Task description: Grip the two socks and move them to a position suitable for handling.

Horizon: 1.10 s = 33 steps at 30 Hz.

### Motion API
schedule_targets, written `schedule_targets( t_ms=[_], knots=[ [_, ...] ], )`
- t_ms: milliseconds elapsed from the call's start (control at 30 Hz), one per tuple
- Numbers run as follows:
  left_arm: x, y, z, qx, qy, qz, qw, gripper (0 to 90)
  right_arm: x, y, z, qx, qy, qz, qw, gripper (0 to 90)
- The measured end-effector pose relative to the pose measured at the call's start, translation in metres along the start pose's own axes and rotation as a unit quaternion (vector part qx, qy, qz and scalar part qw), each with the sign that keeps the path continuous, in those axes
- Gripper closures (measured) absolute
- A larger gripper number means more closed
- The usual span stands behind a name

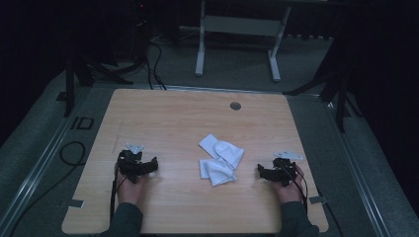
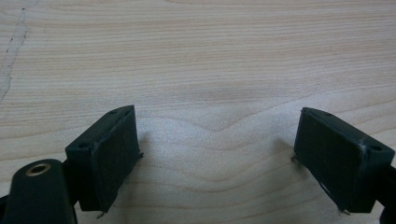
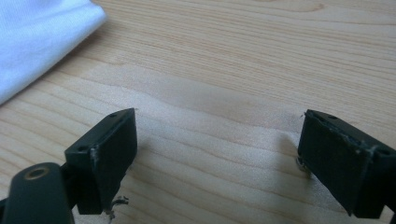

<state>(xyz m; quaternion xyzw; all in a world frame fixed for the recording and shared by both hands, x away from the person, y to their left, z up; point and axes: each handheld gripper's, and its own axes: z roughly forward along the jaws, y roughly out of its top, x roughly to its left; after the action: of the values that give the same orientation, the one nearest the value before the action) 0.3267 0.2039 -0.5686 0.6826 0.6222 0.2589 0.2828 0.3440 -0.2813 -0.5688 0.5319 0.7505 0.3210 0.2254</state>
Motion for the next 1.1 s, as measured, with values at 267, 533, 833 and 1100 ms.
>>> schedule_targets(
  t_ms=[267, 533, 833, 1100],
  knots=[
    [0.0000, 0.0000, 0.0000, 0.000, 0.000, 0.000, 1.0000, 13.7, 0.0004, -0.0002, -0.0003, -0.002, 0.001, -0.002, 1.0000, 13.4],
    [0.0000, 0.0000, 0.0000, 0.000, 0.000, 0.000, 1.0000, 13.7, 0.0009, -0.0002, -0.0004, -0.003, -0.002, 0.001, 1.0000, 14.0],
    [0.0000, 0.0000, 0.0000, 0.000, 0.000, 0.000, 1.0000, 13.8, 0.0017, -0.0004, -0.0005, -0.004, -0.006, 0.003, 1.0000, 14.1],
    [0.0000, 0.0000, 0.0000, 0.000, 0.000, 0.000, 1.0000, 13.7, 0.0070, 0.0005, -0.0050, -0.005, 0.003, -0.005, 1.0000, 35.1]
  ],
)
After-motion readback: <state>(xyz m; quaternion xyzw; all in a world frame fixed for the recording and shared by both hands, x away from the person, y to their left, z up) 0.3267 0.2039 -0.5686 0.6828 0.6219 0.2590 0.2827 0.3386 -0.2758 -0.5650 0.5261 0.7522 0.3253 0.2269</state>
